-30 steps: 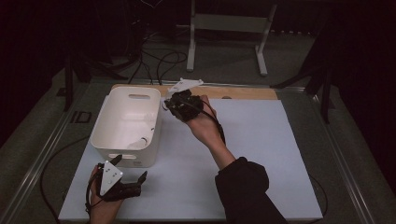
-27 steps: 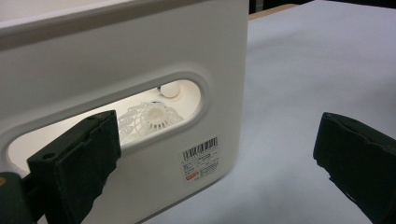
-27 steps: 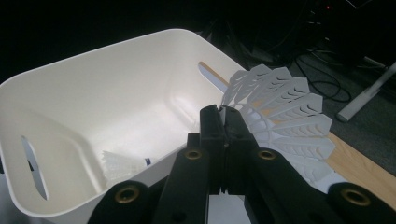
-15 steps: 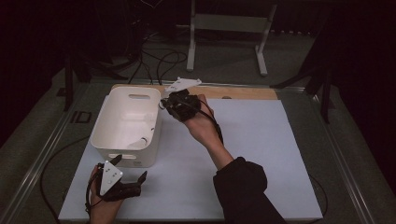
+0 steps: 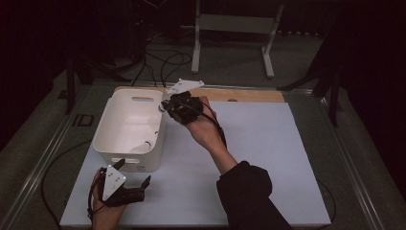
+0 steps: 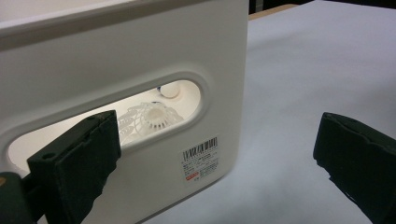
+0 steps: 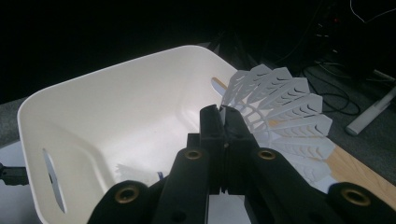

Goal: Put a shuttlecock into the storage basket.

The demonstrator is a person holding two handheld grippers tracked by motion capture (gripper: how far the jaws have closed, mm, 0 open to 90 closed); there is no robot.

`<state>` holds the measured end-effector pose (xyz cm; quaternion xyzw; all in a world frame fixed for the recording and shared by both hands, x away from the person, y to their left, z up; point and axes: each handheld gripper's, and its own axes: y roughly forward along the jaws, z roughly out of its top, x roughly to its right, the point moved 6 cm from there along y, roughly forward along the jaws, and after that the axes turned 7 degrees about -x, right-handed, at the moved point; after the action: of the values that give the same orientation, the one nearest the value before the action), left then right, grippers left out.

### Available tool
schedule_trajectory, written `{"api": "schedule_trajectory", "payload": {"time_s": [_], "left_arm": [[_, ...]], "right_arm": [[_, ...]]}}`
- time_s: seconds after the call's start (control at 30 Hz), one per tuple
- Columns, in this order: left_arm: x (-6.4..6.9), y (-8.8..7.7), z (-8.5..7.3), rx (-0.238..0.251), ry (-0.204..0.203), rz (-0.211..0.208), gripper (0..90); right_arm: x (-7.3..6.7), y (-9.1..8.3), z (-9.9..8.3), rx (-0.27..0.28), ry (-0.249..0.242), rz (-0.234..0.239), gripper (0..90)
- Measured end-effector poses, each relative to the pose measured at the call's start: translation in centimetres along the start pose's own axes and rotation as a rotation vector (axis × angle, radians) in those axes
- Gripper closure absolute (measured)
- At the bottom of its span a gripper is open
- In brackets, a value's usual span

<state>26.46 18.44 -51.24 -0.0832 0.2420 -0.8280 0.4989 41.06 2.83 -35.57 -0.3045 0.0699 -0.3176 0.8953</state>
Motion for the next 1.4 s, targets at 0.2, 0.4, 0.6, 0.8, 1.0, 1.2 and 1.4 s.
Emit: {"api": "schedule_trajectory", "payload": {"time_s": [0.2, 0.4, 0.6, 0.8, 1.0, 1.2, 1.4], "left_arm": [[0.0, 0.0, 0.0, 0.003, -0.005, -0.002, 1.3], [0.0, 0.0, 0.0, -0.001, 0.000, -0.002, 1.3], [0.0, 0.0, 0.0, -0.003, 0.001, -0.002, 1.3], [0.0, 0.0, 0.0, -0.005, 0.004, -0.001, 1.3], [0.0, 0.0, 0.0, -0.004, 0.003, -0.002, 1.3], [0.0, 0.0, 0.0, -0.003, 0.002, -0.002, 1.3], [0.0, 0.0, 0.0, -0.003, 0.002, -0.001, 1.3]], "right_arm": [[-0.4, 0.0, 0.2, 0.006, 0.001, 0.007, 89.0], [-0.8, 0.0, 0.4, 0.014, -0.014, 0.017, 89.0], [-1.2, 0.1, 0.5, 0.016, -0.022, 0.024, 88.7], [-1.6, 0.3, 0.6, 0.016, -0.028, 0.030, 88.7], [-2.0, 0.5, 0.8, 0.017, -0.031, 0.043, 88.7], [-2.4, 0.8, 0.9, 0.013, -0.034, 0.048, 88.4], [-3.2, 1.1, 0.9, -0.001, -0.072, 0.111, 58.0]]}}
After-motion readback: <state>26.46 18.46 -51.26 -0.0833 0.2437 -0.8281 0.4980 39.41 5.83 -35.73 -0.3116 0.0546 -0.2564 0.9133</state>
